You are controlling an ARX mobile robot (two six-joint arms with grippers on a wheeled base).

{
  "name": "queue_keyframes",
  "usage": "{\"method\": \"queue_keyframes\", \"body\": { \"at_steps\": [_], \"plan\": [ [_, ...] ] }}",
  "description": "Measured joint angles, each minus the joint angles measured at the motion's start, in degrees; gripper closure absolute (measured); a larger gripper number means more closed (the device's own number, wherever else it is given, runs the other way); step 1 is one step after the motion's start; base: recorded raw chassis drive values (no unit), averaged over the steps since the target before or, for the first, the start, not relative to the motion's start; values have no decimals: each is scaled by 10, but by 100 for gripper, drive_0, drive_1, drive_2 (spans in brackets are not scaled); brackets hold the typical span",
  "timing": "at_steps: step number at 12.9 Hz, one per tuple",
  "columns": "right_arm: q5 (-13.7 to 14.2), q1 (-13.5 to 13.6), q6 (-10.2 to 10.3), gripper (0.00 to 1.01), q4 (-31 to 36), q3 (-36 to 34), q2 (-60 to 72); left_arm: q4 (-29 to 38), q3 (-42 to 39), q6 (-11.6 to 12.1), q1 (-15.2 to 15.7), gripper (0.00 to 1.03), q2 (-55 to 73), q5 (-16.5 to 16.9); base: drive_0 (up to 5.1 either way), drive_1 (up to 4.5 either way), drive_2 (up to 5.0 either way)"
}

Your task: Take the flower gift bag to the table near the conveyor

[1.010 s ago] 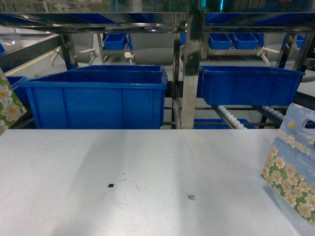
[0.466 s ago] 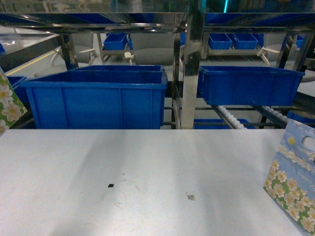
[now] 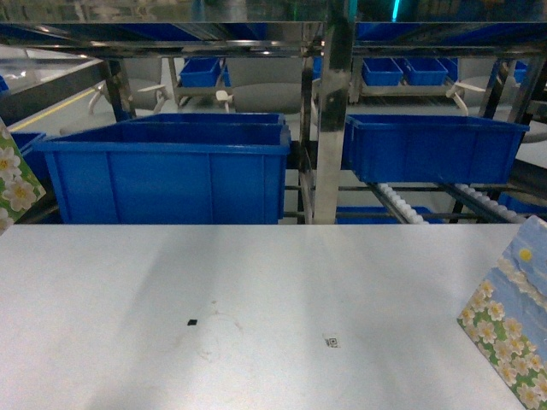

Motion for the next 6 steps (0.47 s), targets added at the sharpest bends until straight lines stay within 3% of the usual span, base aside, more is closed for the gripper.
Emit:
{"method": "queue_keyframes", "body": {
  "at_steps": [2, 3, 4, 6],
  "plan": [
    [3, 5, 0, 30, -2, -14, -31, 0, 0, 0, 0, 101, 0, 0, 0, 0, 0],
    [19, 6, 0, 15, -2, -24, -59, 0, 0, 0, 0, 101, 0, 0, 0, 0, 0],
    [63, 8, 0, 2, -1, -42, -116, 0, 0, 0, 0, 101, 0, 0, 0, 0, 0],
    [153, 17, -1, 3, -2, -76, -199, 0, 0, 0, 0, 101, 0, 0, 0, 0, 0]
  ]
}}
